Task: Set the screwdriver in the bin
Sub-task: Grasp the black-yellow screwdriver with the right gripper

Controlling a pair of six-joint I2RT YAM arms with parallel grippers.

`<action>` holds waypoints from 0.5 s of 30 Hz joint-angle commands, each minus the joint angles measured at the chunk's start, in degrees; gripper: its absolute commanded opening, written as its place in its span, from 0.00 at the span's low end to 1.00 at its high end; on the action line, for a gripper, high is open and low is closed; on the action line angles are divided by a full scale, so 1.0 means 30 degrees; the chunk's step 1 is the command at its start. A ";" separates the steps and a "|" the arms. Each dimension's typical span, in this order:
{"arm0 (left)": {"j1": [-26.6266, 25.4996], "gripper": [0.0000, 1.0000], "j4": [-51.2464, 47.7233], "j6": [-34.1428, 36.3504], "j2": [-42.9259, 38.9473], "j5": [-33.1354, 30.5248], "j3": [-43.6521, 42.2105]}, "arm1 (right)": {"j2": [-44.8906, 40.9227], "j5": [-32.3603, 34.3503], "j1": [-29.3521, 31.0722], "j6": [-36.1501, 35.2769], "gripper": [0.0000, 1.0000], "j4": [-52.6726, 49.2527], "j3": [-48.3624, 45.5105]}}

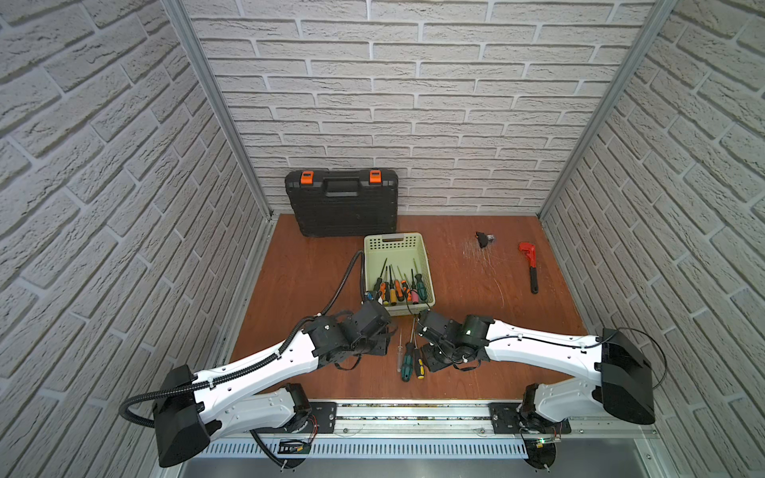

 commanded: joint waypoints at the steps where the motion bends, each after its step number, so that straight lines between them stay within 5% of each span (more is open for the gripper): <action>1: -0.0605 0.45 0.1246 -0.2015 -0.0285 -0.1529 -0.0654 | 0.0848 0.0319 0.0226 0.0875 0.42 0.1191 0.0590; 15: -0.0621 0.47 0.0891 -0.1802 -0.0344 -0.2184 -0.0781 | 0.3395 0.0320 0.0503 0.1994 0.42 0.1709 0.1126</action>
